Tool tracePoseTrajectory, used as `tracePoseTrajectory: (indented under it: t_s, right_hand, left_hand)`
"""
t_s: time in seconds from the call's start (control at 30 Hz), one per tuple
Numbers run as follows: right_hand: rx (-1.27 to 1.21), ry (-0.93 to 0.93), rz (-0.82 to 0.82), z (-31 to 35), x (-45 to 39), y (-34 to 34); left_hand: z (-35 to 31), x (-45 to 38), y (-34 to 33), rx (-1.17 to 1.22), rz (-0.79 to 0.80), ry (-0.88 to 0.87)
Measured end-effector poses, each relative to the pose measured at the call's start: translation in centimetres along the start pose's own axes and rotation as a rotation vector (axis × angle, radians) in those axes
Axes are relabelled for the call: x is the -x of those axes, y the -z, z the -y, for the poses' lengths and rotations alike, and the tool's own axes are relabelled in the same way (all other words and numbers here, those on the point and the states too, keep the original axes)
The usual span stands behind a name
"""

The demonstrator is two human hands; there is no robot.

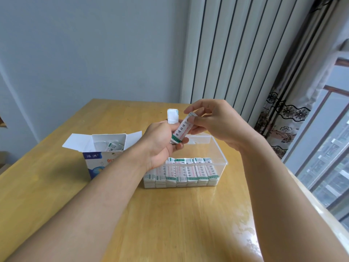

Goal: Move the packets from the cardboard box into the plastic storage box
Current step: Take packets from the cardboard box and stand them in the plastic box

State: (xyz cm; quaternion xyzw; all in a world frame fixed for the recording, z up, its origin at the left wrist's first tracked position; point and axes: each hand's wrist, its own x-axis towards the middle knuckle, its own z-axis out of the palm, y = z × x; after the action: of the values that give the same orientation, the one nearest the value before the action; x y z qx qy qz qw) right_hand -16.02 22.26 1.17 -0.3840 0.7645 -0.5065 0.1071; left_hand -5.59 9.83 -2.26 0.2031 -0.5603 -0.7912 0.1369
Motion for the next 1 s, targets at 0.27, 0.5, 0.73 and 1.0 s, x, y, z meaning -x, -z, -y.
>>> tracePoseTrajectory:
  t_s: [0.27,0.5,0.73,1.0]
  right_hand:
    - [-0.225,-0.099,-0.099,0.0,-0.2,-0.9]
    - [-0.368,0.006,-0.179,0.3,-0.5,0.1]
    - [-0.114,-0.091,0.064,-0.7,-0.9,-2.8]
    - [0.052,-0.210,0.261,-2.3,-1.7,-5.8]
  left_hand:
    - [-0.4,-0.1,0.4,0.052,-0.029,-0.010]
    - [-1.6,0.0,0.9,0.010,-0.093,-0.164]
    - [-3.1,-0.2,2.0,0.039,-0.239,-0.398]
    - [-3.3,-0.4,2.5,0.054,-0.232,-0.387]
